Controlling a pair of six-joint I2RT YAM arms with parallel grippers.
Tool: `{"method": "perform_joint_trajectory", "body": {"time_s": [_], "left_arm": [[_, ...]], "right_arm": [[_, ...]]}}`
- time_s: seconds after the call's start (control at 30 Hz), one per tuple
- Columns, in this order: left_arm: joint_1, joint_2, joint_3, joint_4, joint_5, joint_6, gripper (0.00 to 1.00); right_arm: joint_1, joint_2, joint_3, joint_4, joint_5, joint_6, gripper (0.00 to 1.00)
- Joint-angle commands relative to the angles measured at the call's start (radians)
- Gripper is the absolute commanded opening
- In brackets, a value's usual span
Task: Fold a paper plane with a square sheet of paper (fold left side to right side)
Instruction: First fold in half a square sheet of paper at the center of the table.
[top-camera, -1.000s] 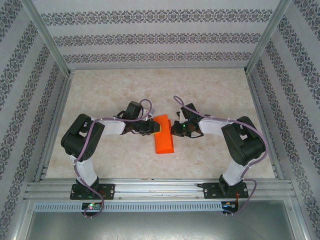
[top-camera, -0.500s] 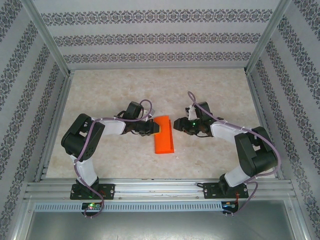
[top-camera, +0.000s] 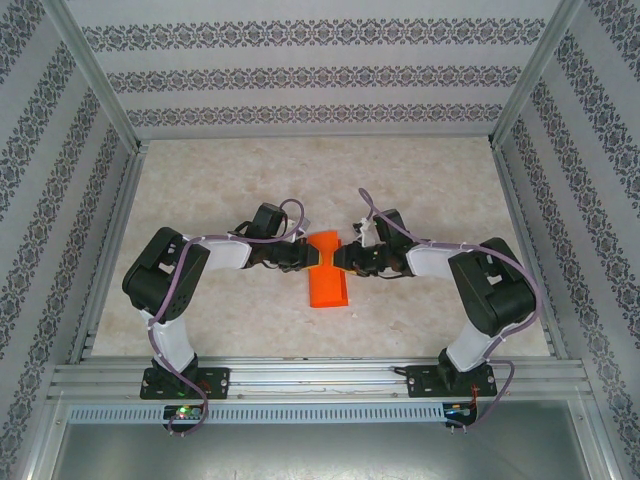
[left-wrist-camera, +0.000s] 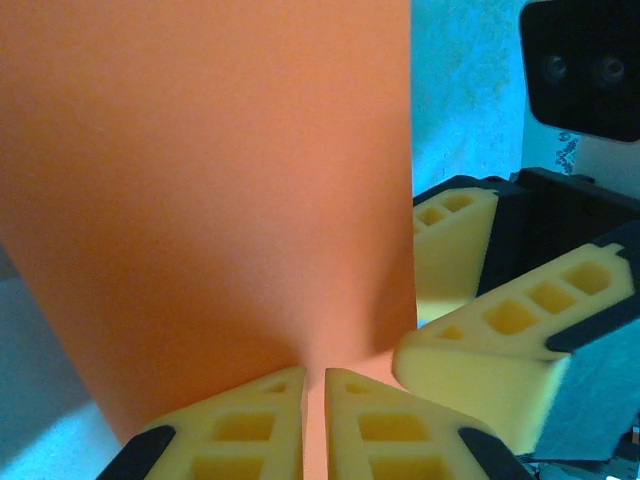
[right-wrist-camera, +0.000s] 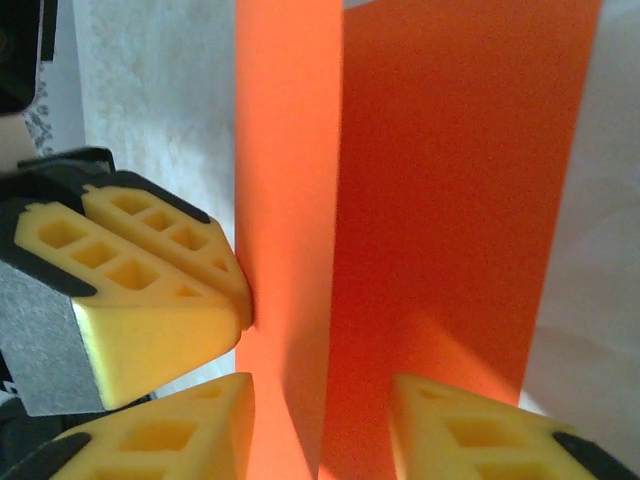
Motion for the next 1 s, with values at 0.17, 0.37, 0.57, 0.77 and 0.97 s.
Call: {"method": "perform_joint_trajectory", "body": {"time_s": [0.17,0.37,0.57,0.77,0.97], "left_arm": [[-0.017,-0.055,0.008,-0.016,-0.034,0.008,0.25],[-0.018,-0.148,0.001,-0.128,-0.134,0.066,0.44],[-0.017,-0.188,-0.001,-0.261,-0.236,0.125,0.56],[-0.03,-0.13,0.019,-0.274,-0.224,0.127,0.59],[-0.051,-0.062,0.067,-0.277,-0.23,0.107,0.59]], "right_arm": [[0.004,0.02,0.033,0.008,0.018,0.002,0.02],[0.005,0.036,0.062,-0.051,0.083,-0.02,0.0],[0.013,0.054,0.08,-0.094,0.127,-0.039,0.0],[0.025,0.062,0.084,-0.109,0.141,-0.039,0.0],[0.034,0.06,0.078,-0.116,0.146,-0.038,0.0]]}}
